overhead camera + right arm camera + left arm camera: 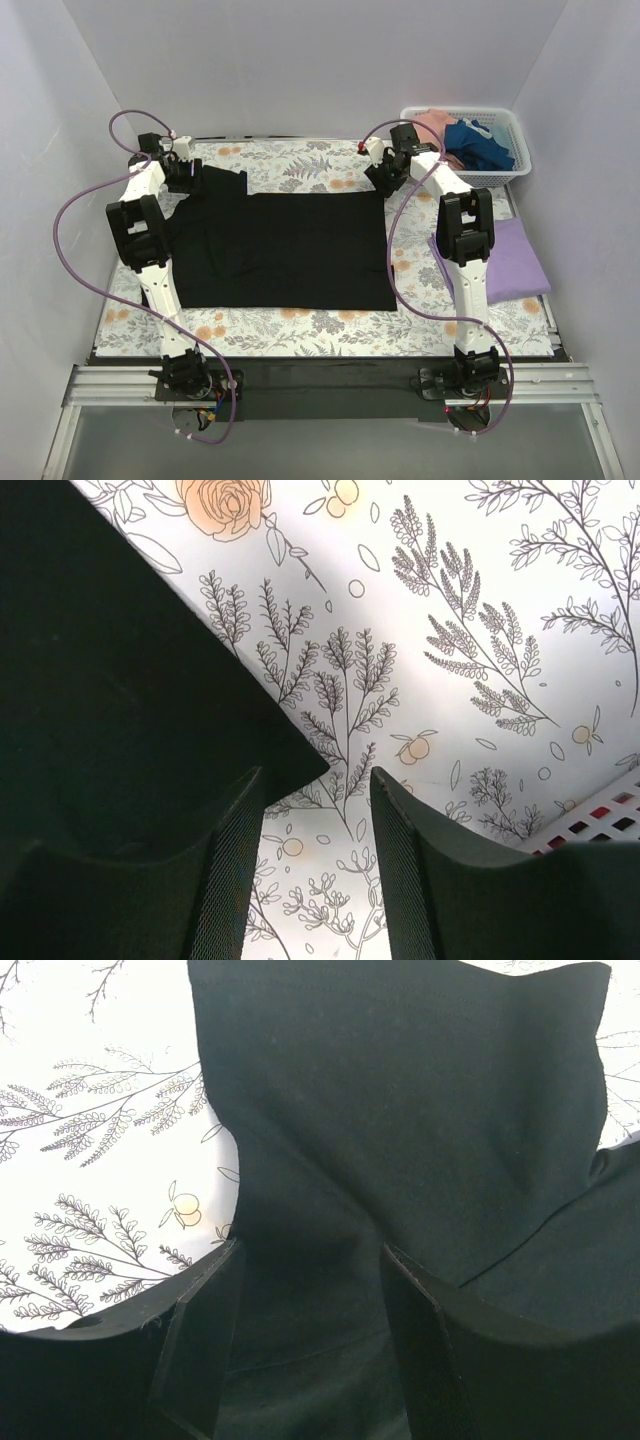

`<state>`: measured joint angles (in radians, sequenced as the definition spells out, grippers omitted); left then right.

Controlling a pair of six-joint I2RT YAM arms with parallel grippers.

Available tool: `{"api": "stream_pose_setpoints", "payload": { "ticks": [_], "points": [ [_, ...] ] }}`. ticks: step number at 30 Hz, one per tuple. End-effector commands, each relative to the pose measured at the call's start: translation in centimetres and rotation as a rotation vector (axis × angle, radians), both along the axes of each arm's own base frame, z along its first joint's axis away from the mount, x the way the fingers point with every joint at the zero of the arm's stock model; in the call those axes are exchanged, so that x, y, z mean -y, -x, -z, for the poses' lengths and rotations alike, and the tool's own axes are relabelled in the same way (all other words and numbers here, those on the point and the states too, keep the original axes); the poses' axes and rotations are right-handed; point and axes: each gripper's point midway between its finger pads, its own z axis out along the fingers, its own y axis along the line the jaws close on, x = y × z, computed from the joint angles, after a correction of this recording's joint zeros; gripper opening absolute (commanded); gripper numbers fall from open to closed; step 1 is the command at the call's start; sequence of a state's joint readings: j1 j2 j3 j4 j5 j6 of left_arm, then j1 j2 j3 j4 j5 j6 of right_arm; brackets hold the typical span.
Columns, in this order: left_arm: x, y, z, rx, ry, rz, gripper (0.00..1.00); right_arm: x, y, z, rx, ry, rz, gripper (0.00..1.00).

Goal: Fold and stack the t-shirts
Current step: Fold the tshirt

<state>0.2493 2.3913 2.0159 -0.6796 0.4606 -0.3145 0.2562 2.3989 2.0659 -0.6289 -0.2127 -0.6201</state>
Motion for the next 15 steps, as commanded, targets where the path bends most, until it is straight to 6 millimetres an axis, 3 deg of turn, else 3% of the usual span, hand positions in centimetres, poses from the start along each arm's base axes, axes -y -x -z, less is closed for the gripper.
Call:
{"api": "stream_pose_setpoints", "payload": {
  "ticks": [1,6,9,15],
  "points": [
    [0.1,-0.9,-4.8,0.093,-0.006,-0.002,0.56,-0.6,-0.5,1.2,-0.008,-0.038,-0.001,0.54],
    [-0.2,-1.0,-4.6,0.090,-0.020,-0.024,0.57,-0.7,-0.8,2.3,-0.028,-0.066,0.010,0.49],
    [-1.7,-1.6,-4.5,0.090,-0.072,-0.078,0.59,-0.9,-0.2,2.7,-0.054,-0.102,-0.001,0.36],
    [-2.2,-1.3,-2.5,0.039,-0.115,-0.072,0.58,-1.1,0.6,2.9,-0.067,-0.111,-0.035,0.01]
  ]
}}
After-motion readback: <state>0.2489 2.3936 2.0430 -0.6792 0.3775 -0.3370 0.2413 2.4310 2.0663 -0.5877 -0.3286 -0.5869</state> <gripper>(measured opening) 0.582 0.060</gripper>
